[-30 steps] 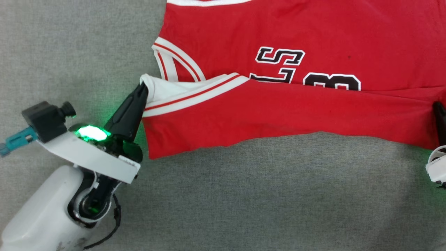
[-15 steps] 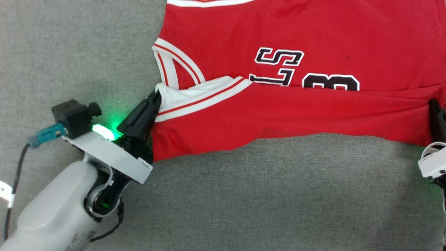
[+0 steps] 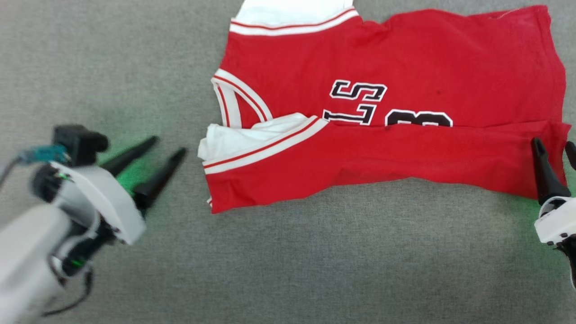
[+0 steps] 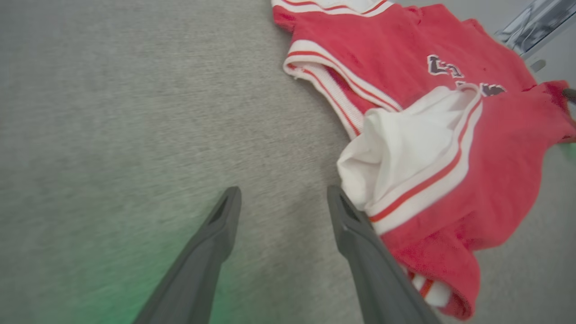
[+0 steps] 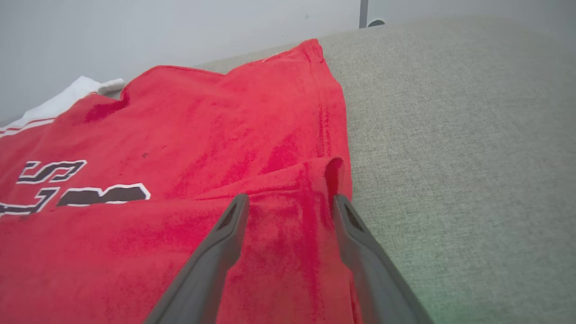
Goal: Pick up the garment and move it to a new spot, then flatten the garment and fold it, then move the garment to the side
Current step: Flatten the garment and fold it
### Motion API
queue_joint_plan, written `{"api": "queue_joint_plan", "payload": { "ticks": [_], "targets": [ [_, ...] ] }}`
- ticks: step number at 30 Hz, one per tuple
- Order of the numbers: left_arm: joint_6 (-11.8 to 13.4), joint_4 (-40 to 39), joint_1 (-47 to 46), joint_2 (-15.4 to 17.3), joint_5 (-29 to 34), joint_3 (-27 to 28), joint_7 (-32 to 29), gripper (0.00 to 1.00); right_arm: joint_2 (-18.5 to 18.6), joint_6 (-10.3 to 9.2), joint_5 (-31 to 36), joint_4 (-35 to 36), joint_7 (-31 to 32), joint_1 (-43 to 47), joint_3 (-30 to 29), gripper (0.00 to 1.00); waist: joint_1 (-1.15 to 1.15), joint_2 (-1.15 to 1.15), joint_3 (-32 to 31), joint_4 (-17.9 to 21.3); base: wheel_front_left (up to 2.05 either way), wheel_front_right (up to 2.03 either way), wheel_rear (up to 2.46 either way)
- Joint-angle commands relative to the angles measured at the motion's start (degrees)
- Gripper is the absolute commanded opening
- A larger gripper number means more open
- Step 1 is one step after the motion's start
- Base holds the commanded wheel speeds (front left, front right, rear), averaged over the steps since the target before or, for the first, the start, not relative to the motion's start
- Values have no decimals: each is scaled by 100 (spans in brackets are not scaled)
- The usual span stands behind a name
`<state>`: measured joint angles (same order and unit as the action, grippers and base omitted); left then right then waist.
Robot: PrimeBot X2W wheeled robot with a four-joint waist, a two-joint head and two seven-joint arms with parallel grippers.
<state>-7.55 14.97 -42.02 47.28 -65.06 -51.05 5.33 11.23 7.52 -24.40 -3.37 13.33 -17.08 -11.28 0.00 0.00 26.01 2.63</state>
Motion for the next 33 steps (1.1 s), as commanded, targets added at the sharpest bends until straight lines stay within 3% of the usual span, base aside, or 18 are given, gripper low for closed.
{"api": "queue_joint_plan", "payload": {
  "ticks": [1, 6, 12, 16, 22, 33],
  "targets": [
    [13, -126, -173, 219, -84, -52, -273, 100, 27, -6, 47, 114, -30, 98, -35, 100, 0, 0, -206, -70, 0, 0, 0],
    [121, -622, -464, 676, -677, -105, -1566, 100, 37, -6, 98, 502, 4, 224, -192, 100, 0, 0, -414, -130, 0, 0, 0],
    [573, -1526, -751, 892, -1381, -331, -3279, 100, -61, -6, 142, 873, 107, 251, -198, 100, 0, 0, -480, -85, 0, 0, 0],
    [722, -1826, -882, 879, -1576, -502, -3971, 100, -141, -6, 149, 950, 92, 201, -79, 100, 0, 0, -392, 29, 0, 0, 0],
    [896, -1679, -972, 665, -1763, -546, -4258, 100, -214, -6, 93, 902, -27, 148, 4, 100, 0, 0, -197, 232, 0, 0, 0],
    [798, -1010, -919, 285, -1925, -646, -4355, 100, -270, -6, 41, 824, -225, 31, 25, 100, 0, 0, 112, 549, 0, 0, 0]
  ]
}}
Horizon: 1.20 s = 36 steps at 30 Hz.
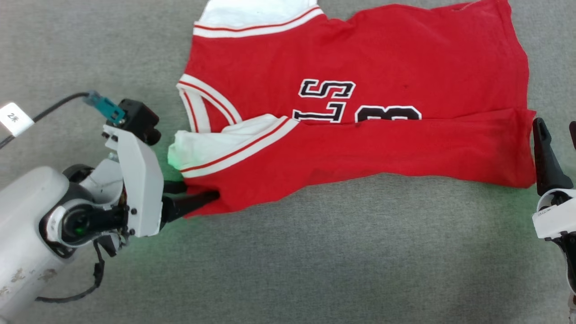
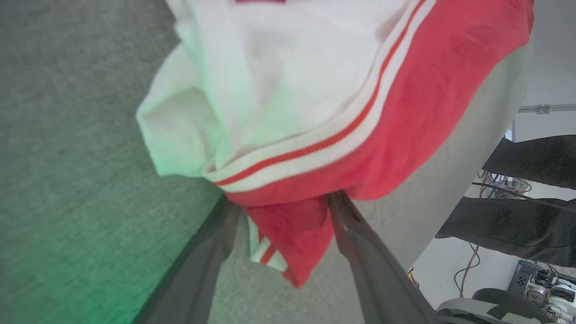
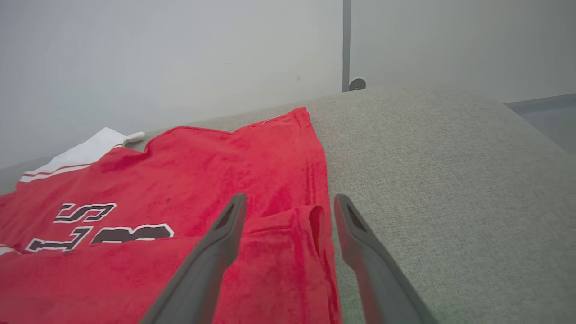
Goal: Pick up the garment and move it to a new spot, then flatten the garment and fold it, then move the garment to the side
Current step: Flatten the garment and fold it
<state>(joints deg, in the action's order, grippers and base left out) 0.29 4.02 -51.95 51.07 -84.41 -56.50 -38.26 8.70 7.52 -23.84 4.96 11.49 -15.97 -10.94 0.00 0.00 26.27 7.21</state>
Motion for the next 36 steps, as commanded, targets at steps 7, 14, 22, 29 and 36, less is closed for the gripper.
{"api": "queue_joint_plan", "payload": {
  "ticks": [7, 14, 22, 29, 36],
  "targets": [
    [-160, 189, 297, -230, 11, -191, 97, 13, 57, -6, -36, -36, -32, 2, -48, 100, 0, 0, 105, 158, 0, 0, 0],
    [-292, 217, 305, -256, 67, -118, 288, 0, 524, -6, 66, -49, 742, -33, 270, 100, 0, 0, 63, 65, 0, 0, 0],
    [-416, 256, 316, -290, 95, -91, 400, 0, 965, -6, 152, -180, 2748, -242, 393, 100, 0, 0, 107, -62, 0, 0, 0],
    [-501, 314, 266, -407, 146, -122, 441, 0, 837, -6, 120, -539, 4127, -469, 304, 100, 0, 0, 180, -186, 0, 0, 0],
    [-580, 376, 350, -406, 216, -100, 611, 0, 709, -2, 41, -386, 4309, -462, 180, 0, 0, 0, 166, -256, 0, 0, 0]
  ]
}}
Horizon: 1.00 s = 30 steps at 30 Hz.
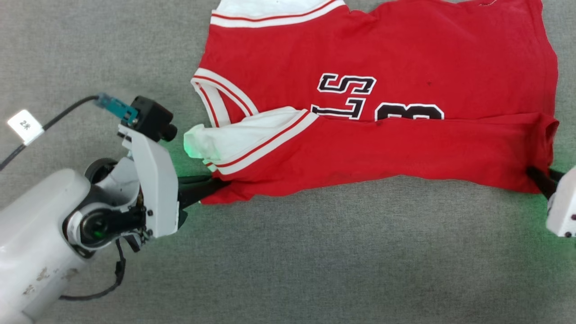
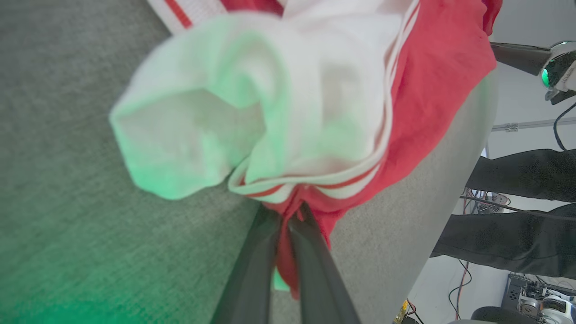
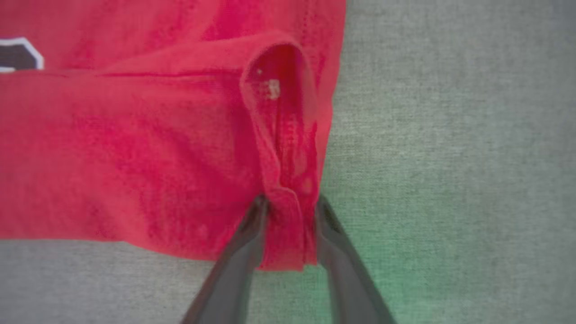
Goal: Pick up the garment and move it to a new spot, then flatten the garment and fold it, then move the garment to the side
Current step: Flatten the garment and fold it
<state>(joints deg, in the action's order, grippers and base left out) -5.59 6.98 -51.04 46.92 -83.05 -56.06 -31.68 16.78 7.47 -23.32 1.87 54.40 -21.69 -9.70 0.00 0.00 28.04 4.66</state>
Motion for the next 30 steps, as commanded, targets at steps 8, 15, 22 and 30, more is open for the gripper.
{"api": "queue_joint_plan", "payload": {
  "ticks": [8, 15, 22, 30],
  "targets": [
    [-31, -354, 609, 413, 23, -10, 359, 0, 2, 2, -110, 163, -47, 336, -118, 0, 0, 0, -141, -6, 0, 0, 0],
    [123, -1096, 1114, 816, 66, -5, 754, 0, 118, 2, -298, 423, 91, 801, -280, 0, 0, 0, -214, -88, 0, 0, 0],
    [317, -1694, 1580, 1048, 90, -37, 1128, 0, 224, 1, -505, 819, 264, 1472, -449, 0, 0, 0, -244, -160, 0, 0, 0],
    [393, -1837, 1810, 987, 132, 9, 1512, 87, 125, 1, -473, 1094, -194, 1620, -642, 100, 0, 0, -358, -181, 0, 0, 0]
  ]
}}
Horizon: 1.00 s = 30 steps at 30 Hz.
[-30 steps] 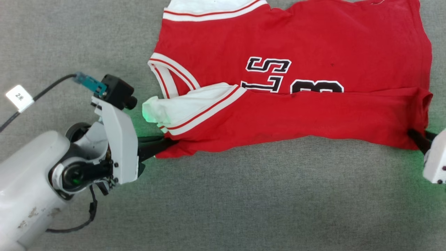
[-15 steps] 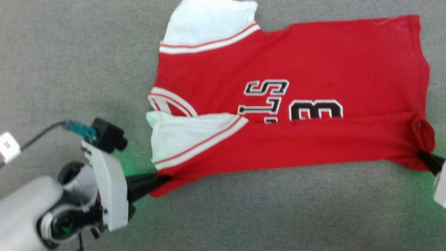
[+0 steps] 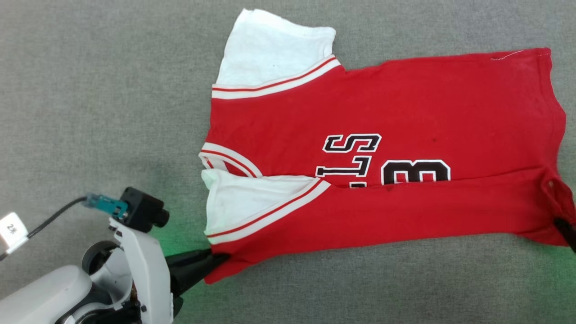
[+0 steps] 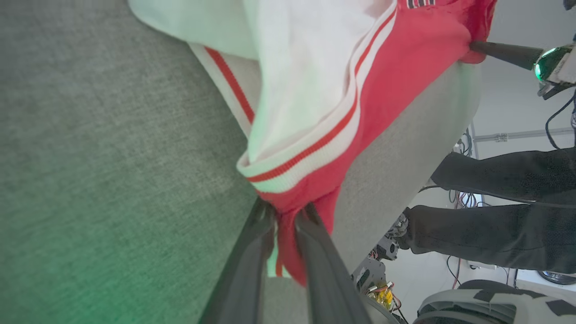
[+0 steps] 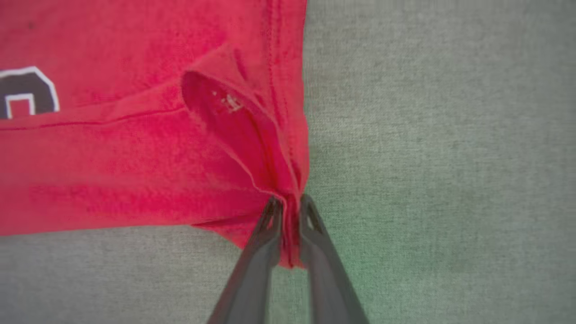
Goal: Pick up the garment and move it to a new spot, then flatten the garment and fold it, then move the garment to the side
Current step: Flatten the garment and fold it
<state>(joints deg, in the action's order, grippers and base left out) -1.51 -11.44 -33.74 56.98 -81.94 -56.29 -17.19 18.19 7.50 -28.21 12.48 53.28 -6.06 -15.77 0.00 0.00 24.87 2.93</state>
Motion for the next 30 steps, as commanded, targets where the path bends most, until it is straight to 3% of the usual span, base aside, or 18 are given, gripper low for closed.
{"api": "queue_joint_plan", "payload": {
  "ticks": [1, 7, 14, 18, 23, 25, 30],
  "targets": [
    [-13, 11, 107, -40, 6, 59, 151, 100, -27, -3, 31, 60, -175, 40, -60, 100, 0, 0, -74, -15, 0, 0, 0],
    [112, 44, 324, -57, -65, 287, 777, 100, -49, -3, 145, 233, -730, -75, -14, 100, 0, 0, -208, -56, 0, 0, 0],
    [379, 251, 725, -244, 26, 726, 2125, 100, -253, -2, 437, 370, -1962, -382, 420, 100, 0, 0, -340, -150, 0, 0, 0],
    [597, 562, 841, -468, 252, 950, 2877, 100, -483, -2, 653, 205, -2869, -518, 835, 100, 0, 0, -354, -197, 0, 0, 0],
    [792, 1063, 698, -704, 1027, 1095, 3182, 100, -800, -2, 956, -244, -3999, -670, 1184, 100, 0, 0, -365, -179, 0, 0, 0],
    [798, 1281, 566, -827, 1246, 1207, 3210, 100, -896, -2, 1047, -425, -4373, -759, 1310, 100, 0, 0, -375, -123, 0, 0, 0],
    [532, 1769, -21, -989, 1480, 1514, 3224, 100, -1159, -2, 1258, -811, -5183, -939, 1520, 100, 0, 0, -394, 173, 0, 0, 0]
  ]
}}
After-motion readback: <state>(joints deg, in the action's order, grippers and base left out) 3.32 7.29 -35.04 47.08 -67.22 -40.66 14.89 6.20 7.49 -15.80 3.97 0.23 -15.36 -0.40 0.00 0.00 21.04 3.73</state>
